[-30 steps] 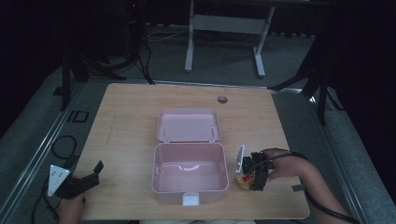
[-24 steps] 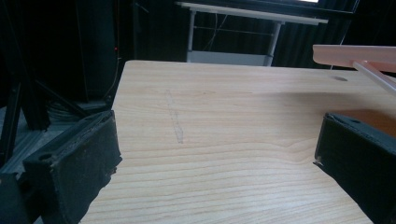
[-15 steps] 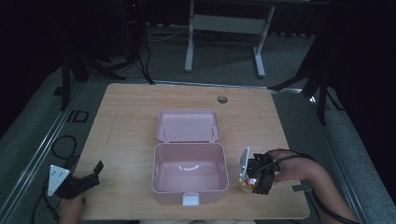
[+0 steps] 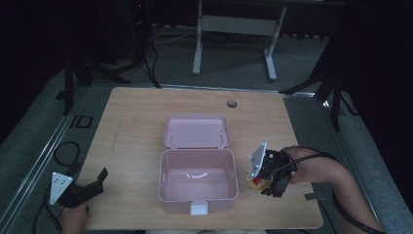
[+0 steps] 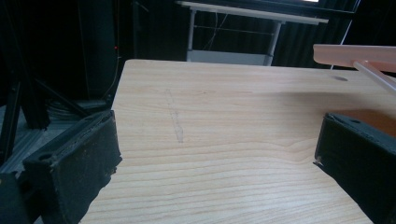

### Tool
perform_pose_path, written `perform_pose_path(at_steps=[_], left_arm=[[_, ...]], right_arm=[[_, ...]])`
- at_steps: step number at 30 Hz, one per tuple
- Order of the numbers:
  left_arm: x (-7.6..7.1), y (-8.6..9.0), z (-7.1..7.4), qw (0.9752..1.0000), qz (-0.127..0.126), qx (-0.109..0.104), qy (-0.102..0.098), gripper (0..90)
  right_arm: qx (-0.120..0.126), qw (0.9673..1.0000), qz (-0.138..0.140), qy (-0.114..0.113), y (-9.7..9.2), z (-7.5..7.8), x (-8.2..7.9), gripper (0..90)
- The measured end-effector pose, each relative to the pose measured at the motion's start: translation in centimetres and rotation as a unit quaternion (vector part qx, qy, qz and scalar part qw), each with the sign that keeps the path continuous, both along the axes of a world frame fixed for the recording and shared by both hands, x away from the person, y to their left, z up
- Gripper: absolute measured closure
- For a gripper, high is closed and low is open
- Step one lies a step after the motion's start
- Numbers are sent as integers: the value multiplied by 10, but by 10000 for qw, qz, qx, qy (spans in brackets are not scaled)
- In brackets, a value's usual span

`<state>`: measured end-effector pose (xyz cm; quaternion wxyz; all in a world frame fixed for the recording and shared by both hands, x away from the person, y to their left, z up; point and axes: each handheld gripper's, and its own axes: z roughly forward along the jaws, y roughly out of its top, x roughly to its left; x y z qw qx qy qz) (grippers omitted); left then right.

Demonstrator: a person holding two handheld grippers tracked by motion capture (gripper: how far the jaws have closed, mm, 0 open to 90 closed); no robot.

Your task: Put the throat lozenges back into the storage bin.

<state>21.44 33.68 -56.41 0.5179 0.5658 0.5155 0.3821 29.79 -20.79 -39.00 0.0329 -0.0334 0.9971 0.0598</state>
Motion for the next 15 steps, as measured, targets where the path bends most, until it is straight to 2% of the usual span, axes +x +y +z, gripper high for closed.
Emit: perform_pose_path(at_steps=[4,15], left_arm=[[0,0,0,10000,-9,-9,12,4],[0,1,0,10000,-29,-46,10,4]], right_arm=[[145,9997,172,-83,12,13,-2,214],[286,9973,659,-145,54,27,-9,214]])
